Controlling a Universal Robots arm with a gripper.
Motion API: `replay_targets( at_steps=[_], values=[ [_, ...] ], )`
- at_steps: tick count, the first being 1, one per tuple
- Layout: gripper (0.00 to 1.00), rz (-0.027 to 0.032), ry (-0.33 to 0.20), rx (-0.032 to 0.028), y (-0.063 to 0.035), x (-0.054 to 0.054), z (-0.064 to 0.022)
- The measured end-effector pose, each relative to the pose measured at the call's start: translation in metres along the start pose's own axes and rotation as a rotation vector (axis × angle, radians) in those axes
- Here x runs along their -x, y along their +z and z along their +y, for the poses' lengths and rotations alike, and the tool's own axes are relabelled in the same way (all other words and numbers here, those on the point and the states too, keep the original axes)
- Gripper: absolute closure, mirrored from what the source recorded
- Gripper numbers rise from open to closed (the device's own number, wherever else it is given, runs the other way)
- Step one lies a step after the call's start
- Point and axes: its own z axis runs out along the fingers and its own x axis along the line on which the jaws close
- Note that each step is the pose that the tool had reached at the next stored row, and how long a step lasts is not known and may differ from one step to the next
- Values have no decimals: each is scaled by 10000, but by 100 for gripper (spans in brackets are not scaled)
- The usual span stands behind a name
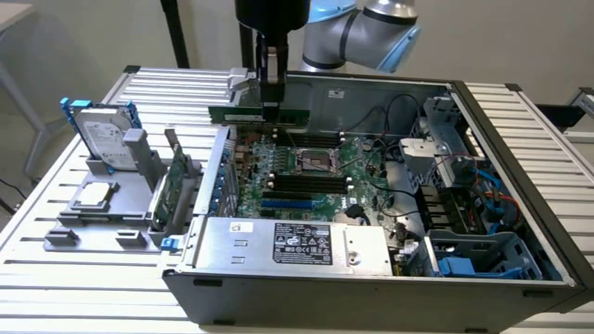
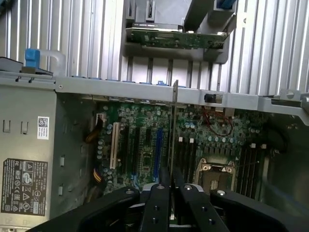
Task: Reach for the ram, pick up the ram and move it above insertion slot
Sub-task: 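Pick up the ram and move it above insertion slot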
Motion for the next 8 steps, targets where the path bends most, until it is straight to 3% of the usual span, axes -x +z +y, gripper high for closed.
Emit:
replay_targets(
  at_steps=[8],
  values=[
    [87, 1, 0, 0, -4, 99, -278]
  ],
)
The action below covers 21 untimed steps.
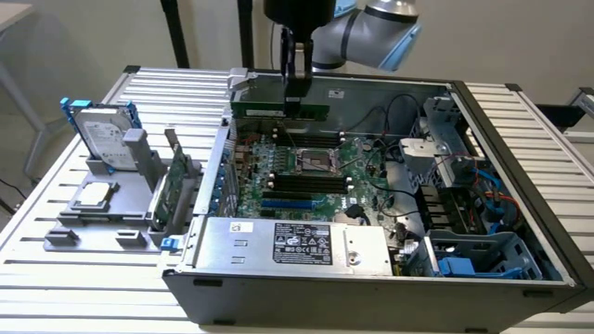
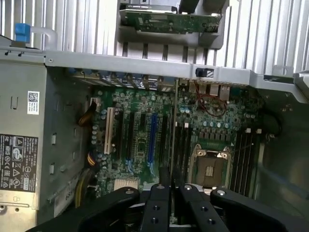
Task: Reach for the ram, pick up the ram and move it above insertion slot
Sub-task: 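Pick up the ram and move it above insertion slot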
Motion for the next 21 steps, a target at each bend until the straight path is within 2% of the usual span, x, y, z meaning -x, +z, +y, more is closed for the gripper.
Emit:
replay_targets(
  at_steps=[12, 21],
  values=[
    [87, -1, 0, -1, 2, 238, -325],
    [87, -4, 18, -1, 46, 376, -440]
  ],
)
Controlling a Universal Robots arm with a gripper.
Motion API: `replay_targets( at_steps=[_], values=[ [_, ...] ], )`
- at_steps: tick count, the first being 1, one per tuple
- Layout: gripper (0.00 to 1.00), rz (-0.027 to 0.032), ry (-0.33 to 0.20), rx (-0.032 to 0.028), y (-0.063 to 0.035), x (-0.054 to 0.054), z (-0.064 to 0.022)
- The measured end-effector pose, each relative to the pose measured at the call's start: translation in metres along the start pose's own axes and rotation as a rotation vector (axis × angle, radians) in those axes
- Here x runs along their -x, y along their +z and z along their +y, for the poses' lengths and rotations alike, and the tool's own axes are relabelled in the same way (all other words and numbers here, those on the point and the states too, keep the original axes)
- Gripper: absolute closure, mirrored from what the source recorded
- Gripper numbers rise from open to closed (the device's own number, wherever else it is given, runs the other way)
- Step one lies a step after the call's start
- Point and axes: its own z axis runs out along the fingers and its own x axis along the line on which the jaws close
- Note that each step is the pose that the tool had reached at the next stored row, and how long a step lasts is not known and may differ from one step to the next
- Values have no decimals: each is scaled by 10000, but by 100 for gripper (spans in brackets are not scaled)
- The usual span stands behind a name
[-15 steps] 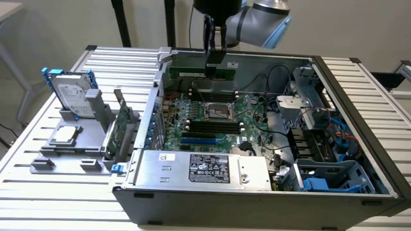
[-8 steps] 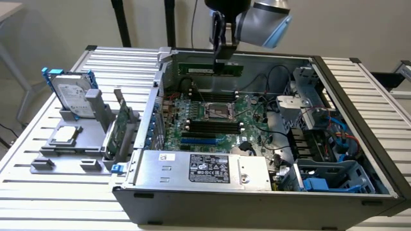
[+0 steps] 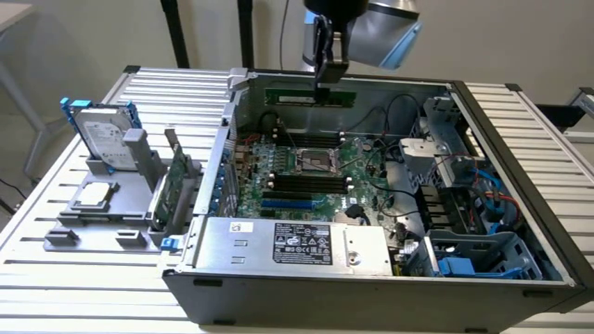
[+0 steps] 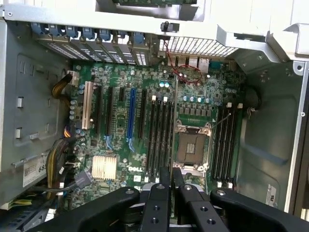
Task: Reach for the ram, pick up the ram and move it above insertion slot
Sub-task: 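Pick up the ram and move it above insertion slot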
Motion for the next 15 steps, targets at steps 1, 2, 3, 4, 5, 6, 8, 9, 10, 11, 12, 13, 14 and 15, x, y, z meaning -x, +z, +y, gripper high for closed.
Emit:
replay_targets(
  at_steps=[1, 2, 3, 4, 5, 6, 8, 9, 10, 11, 12, 13, 14, 15],
  values=[
    [87, -2, 7, 0, 5, 10, -10],
    [87, -3, 18, 0, 9, 18, -20],
    [87, -3, 32, -1, 12, 26, -29],
    [87, -4, 49, -1, 15, 32, -37],
    [87, -6, 66, -2, 16, 38, -44],
    [87, -8, 86, -2, 17, 43, -50],
    [87, -13, 131, -3, 18, 54, -61],
    [87, -11, 146, -1, 17, 57, -63],
    [87, -13, 146, -2, 18, 57, -63],
    [87, -12, 146, -2, 17, 57, -63],
    [87, -13, 145, -2, 18, 57, -63],
    [87, -13, 145, -3, 18, 57, -64],
    [87, -12, 145, -2, 18, 57, -64],
    [87, -13, 145, -2, 18, 57, -63]
  ],
)
